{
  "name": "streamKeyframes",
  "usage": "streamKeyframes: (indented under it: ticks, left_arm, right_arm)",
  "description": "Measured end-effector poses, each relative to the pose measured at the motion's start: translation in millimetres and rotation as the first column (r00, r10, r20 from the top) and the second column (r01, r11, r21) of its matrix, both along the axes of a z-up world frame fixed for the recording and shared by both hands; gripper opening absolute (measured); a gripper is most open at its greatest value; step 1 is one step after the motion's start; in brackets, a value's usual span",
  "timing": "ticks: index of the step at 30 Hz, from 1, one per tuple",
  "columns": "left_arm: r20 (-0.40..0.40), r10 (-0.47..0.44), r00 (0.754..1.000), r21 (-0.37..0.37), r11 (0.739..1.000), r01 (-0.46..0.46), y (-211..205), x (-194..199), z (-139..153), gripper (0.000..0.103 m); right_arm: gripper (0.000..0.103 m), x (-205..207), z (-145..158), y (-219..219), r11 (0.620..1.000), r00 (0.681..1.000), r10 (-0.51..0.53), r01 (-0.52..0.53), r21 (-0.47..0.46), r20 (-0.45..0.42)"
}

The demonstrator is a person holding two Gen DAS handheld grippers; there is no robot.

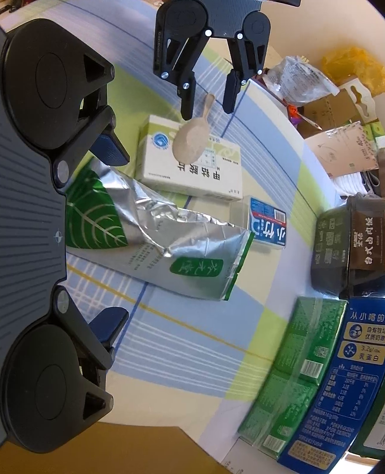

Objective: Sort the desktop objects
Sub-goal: 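Grasp the beige plastic spoon with the left tool while the right tool grasps the silver tea bag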

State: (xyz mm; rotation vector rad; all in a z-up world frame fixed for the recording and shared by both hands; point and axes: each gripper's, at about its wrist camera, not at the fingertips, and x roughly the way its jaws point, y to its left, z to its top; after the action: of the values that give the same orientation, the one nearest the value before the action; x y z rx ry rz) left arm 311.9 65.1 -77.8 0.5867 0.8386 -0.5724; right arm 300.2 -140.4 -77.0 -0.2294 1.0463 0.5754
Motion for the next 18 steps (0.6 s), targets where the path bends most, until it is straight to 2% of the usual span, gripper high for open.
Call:
streamKeyframes:
  ticks: [3, 7, 12, 18]
  left_arm:
    - [-0.006, -0.022, 1.000, 0.006, 1.000, 0.022, -1.0, 4.4, -3.4, 0.040]
    - [-0.035, -0.021, 0.999, 0.012, 1.000, 0.021, -1.8, 6.9, -8.4, 0.018]
    - [-0.066, 0.014, 0.998, -0.016, 1.000, -0.015, 0.3, 6.4, -7.1, 0.017]
    - [-0.105, 0.074, 0.992, -0.026, 0.997, -0.077, 0.3, 2.3, -1.6, 0.009]
  right_arm:
    - [0.092, 7.8, -4.1, 1.0, 1.000, 1.000, -0.022, 0.022, 0.005, 0.008]
    - [0.089, 20.9, -7.9, 3.0, 0.998, 0.998, -0.062, 0.062, 0.029, 0.000]
    - [0.088, 35.7, -15.3, 10.0, 0.996, 0.996, -0.084, 0.084, 0.030, -0.014]
    - [0.087, 44.2, -24.8, 15.1, 0.995, 0.995, -0.099, 0.100, 0.023, -0.015]
